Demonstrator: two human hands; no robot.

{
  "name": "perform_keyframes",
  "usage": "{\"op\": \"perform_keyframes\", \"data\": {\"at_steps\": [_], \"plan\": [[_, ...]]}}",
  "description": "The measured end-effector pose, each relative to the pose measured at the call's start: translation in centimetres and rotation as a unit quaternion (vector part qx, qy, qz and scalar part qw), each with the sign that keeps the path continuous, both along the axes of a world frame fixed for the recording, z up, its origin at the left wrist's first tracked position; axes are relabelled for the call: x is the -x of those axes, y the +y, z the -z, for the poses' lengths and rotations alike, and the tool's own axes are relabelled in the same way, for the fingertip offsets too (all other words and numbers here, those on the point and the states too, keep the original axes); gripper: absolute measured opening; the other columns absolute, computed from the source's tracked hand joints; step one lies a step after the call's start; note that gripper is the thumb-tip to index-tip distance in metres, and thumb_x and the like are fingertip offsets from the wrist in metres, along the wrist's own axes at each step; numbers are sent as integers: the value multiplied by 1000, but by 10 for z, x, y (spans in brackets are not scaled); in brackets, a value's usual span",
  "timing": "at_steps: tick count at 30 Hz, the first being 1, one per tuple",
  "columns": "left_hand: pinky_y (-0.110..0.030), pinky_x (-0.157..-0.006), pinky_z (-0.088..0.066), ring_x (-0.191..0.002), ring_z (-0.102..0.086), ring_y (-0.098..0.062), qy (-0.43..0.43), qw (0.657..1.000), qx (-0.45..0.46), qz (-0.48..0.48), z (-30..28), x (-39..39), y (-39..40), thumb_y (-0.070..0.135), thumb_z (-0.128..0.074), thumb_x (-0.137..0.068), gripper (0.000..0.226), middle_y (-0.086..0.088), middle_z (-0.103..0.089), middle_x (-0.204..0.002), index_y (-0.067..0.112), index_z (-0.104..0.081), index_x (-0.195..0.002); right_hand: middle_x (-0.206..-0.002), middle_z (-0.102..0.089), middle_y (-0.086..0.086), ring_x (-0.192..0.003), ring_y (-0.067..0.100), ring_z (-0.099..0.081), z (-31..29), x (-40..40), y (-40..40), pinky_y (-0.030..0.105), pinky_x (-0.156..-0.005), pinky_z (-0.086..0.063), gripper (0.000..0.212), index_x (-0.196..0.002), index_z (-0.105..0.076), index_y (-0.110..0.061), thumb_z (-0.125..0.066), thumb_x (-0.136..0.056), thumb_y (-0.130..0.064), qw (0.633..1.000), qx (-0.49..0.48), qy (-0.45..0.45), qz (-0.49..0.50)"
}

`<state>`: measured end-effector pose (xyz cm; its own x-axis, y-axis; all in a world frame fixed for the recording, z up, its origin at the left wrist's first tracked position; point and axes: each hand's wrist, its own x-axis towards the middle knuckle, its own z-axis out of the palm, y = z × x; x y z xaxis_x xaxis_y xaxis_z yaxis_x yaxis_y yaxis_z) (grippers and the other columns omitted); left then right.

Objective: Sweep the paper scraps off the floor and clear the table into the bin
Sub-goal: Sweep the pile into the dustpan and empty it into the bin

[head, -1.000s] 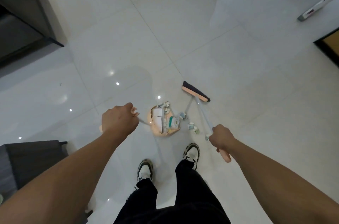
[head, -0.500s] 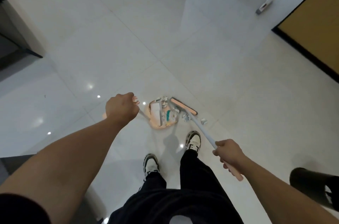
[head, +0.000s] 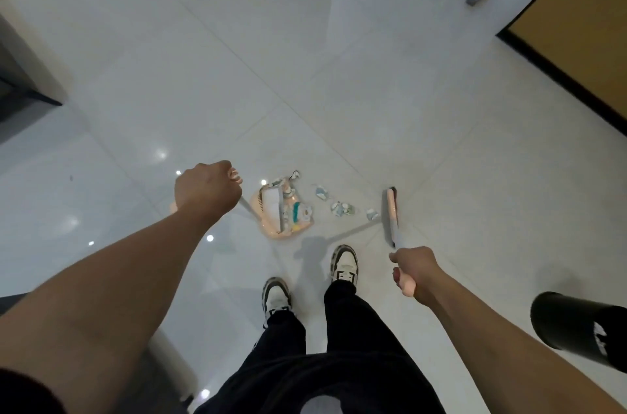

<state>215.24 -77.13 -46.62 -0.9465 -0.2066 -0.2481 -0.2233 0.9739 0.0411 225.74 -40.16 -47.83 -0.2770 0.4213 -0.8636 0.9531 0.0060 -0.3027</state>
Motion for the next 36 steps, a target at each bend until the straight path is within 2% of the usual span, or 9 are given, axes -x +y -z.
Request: {"op": "perform_keyframes", "data": {"at_steps": [5,8,15,21,23,24,25,28,36], "plan": [[-29,-62,-34,-60,-45,-24,-8,1000,3,-3,-2,10,8,30,-44,-76,9,6,-44,-62,31,-53,-76,-60,-50,10,-34,15,-43,4,14,-28,21,-42,-33,16,-98,-63,10,-50,-89,7,999,43,-8,-6],[-30,-62,-34,-61,-45,-25,-10,1000,6,-5,-2,14,10,28,-45,-74,7,6,-42,-63,33,-50,-76,-58,-48,9,-34,15,-44,5,27,-44,22,-41,-31,10,-84,-57,-1,-53,-90,6,997,68,-9,-18],[-29,-58,-32,-54,-42,-23,-9,1000,20,-15,3,13,9,29,-46,-76,9,6,-44,-60,30,-54,-76,-39,-45,7,-29,18,-39,15,52,-63,19,-37,-31,12,-78,-56,2,-52,-86,9,991,97,7,-95],[-29,-55,-28,-52,-41,-23,-15,999,34,-15,3,8,7,29,-47,-75,7,6,-42,-58,30,-53,-78,-66,-45,10,-37,17,-39,12,47,-78,19,-37,-34,18,-82,-47,-10,-55,-87,5,982,126,-7,-139],[-29,-55,-28,-54,-42,-24,-9,999,36,-14,3,8,7,29,-48,-74,7,5,-41,-58,29,-54,-79,-69,-44,10,-37,16,-37,9,45,-82,18,-37,-32,32,-89,-36,-21,-59,-88,1,978,155,-12,-136],[-29,-55,-28,-55,-42,-25,-9,999,37,-14,2,8,8,30,-48,-74,7,5,-41,-59,29,-54,-79,-67,-45,11,-37,16,-37,9,44,-82,18,-37,-30,51,-120,-22,3,-61,-89,-2,976,167,-21,-135],[-29,-56,-29,-55,-42,-25,-11,999,37,-13,2,8,9,30,-49,-74,8,5,-41,-59,29,-54,-79,-62,-47,11,-37,15,-37,6,45,-83,18,-37,-29,24,-113,-58,-6,-63,-90,-5,975,182,-16,-125],[-29,-55,-29,-52,-40,-22,-10,999,32,-10,1,11,11,28,-50,-73,9,4,-44,-60,27,-56,-80,-56,-48,7,-36,13,-36,-3,49,-75,18,-38,-27,41,-130,-51,-18,-65,-92,-12,971,209,-20,-111],[-29,-59,-33,-60,-46,-24,-17,1000,15,-18,-3,3,-3,29,-49,-77,11,4,-47,-66,29,-58,-83,-60,-48,7,-38,12,-36,-40,55,-48,19,-36,-27,44,-136,-49,-14,-63,-95,-13,970,187,4,-155]]}}
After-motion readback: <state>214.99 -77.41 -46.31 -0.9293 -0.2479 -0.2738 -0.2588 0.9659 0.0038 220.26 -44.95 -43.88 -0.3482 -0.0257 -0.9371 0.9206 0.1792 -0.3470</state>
